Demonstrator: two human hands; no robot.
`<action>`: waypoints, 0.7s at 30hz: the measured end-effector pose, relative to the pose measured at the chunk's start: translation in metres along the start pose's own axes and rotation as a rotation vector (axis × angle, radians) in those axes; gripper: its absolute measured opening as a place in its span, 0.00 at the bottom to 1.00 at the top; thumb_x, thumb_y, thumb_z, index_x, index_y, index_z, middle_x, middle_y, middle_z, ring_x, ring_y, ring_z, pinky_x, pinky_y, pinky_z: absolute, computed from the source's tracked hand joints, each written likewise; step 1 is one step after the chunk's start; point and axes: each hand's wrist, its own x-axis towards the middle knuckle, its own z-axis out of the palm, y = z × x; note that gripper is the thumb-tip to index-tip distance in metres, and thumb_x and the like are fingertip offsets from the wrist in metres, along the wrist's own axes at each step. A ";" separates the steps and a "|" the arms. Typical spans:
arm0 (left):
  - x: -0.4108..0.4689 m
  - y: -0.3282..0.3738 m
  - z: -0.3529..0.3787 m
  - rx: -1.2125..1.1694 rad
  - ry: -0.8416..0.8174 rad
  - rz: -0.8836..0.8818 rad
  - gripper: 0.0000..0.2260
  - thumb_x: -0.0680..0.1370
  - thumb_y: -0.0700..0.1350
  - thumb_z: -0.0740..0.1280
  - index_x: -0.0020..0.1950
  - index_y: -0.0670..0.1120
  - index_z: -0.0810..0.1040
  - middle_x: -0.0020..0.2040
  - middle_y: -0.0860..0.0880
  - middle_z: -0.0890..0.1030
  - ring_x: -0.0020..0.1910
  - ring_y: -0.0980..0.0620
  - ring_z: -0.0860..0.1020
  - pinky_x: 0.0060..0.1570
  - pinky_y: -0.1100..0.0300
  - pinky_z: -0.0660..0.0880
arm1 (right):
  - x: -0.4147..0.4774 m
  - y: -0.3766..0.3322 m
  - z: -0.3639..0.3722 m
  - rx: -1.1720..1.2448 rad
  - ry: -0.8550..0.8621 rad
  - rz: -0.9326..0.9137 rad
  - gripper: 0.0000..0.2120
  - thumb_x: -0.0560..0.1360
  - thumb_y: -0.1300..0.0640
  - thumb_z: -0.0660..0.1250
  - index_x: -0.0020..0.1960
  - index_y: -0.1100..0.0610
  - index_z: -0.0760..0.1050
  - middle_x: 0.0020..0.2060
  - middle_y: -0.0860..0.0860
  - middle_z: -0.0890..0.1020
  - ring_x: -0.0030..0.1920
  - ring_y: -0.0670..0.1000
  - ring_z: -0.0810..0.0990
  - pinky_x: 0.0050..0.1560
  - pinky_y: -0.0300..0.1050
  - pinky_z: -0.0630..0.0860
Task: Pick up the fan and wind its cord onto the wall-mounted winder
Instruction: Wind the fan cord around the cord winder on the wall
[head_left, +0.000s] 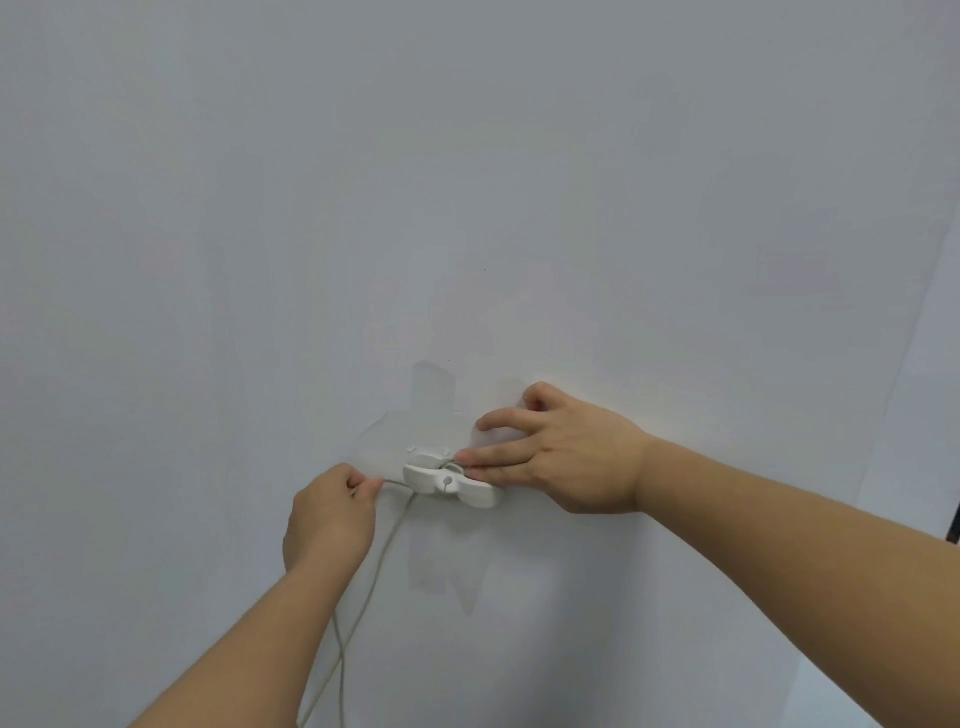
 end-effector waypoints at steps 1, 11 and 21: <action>0.001 0.002 0.000 -0.036 0.030 0.024 0.12 0.78 0.50 0.64 0.37 0.46 0.76 0.36 0.49 0.78 0.37 0.49 0.76 0.38 0.55 0.72 | 0.000 0.000 0.000 -0.001 0.000 0.003 0.27 0.75 0.60 0.60 0.72 0.45 0.67 0.71 0.37 0.68 0.69 0.51 0.68 0.56 0.47 0.61; -0.014 0.024 -0.007 -0.337 0.019 0.357 0.09 0.77 0.45 0.66 0.37 0.49 0.76 0.32 0.50 0.77 0.29 0.59 0.71 0.31 0.69 0.68 | 0.000 0.000 0.001 0.016 0.006 0.007 0.26 0.75 0.60 0.60 0.72 0.46 0.68 0.71 0.38 0.69 0.69 0.51 0.68 0.55 0.47 0.62; -0.028 0.015 -0.019 -0.529 -0.326 0.248 0.11 0.78 0.36 0.61 0.36 0.38 0.74 0.25 0.49 0.70 0.24 0.54 0.64 0.25 0.63 0.61 | 0.000 -0.003 0.001 0.060 0.084 0.059 0.21 0.74 0.61 0.62 0.66 0.48 0.74 0.67 0.44 0.74 0.64 0.51 0.73 0.54 0.48 0.69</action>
